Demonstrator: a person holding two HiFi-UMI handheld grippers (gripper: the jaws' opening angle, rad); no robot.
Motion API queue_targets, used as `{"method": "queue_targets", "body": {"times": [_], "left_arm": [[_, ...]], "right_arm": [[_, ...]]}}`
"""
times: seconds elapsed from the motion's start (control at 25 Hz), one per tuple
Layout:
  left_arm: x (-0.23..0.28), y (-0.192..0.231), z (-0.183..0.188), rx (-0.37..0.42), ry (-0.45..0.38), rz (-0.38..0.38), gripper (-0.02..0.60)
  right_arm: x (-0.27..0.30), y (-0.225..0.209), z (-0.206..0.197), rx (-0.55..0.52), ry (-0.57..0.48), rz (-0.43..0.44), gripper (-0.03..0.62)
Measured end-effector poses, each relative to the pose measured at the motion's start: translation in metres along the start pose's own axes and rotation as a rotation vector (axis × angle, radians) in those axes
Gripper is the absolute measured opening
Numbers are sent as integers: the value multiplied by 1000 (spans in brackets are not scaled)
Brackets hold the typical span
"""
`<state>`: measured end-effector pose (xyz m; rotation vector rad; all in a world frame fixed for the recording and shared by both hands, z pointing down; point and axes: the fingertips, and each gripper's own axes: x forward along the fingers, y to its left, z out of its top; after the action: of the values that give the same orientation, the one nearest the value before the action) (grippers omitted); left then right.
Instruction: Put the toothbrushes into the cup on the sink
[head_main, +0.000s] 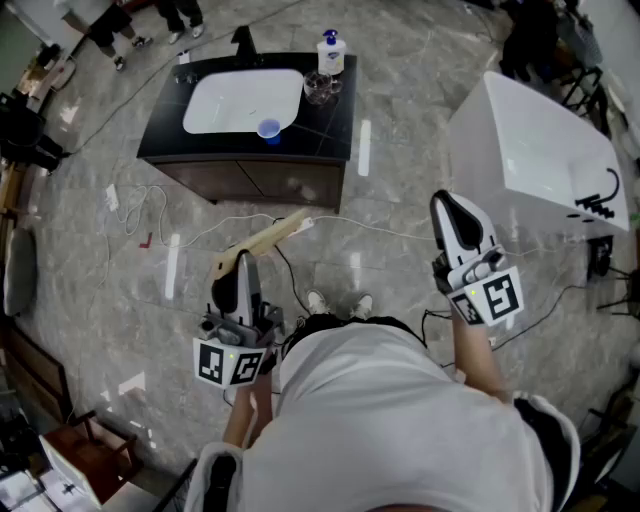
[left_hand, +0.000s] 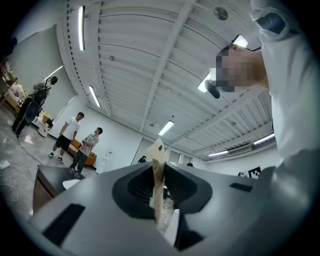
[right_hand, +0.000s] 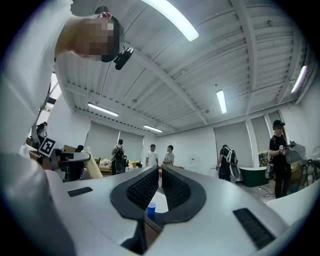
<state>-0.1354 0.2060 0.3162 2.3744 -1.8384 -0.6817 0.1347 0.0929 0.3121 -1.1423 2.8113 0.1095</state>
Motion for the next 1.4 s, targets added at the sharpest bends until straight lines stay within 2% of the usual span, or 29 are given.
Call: {"method": "queue_targets", "body": {"times": [0.32,0.56,1.4], "left_arm": [[-5,2,0,-6,1,1,54],[-7,7,2,-4,4,3,54],[-1,57,0,-60,17,-47,54]], "right_arm": [[0,7,-1,-3,4,3,48],[-1,9,5,19,-32,1,48],[21,39,1,-22,14,-52,48]]}}
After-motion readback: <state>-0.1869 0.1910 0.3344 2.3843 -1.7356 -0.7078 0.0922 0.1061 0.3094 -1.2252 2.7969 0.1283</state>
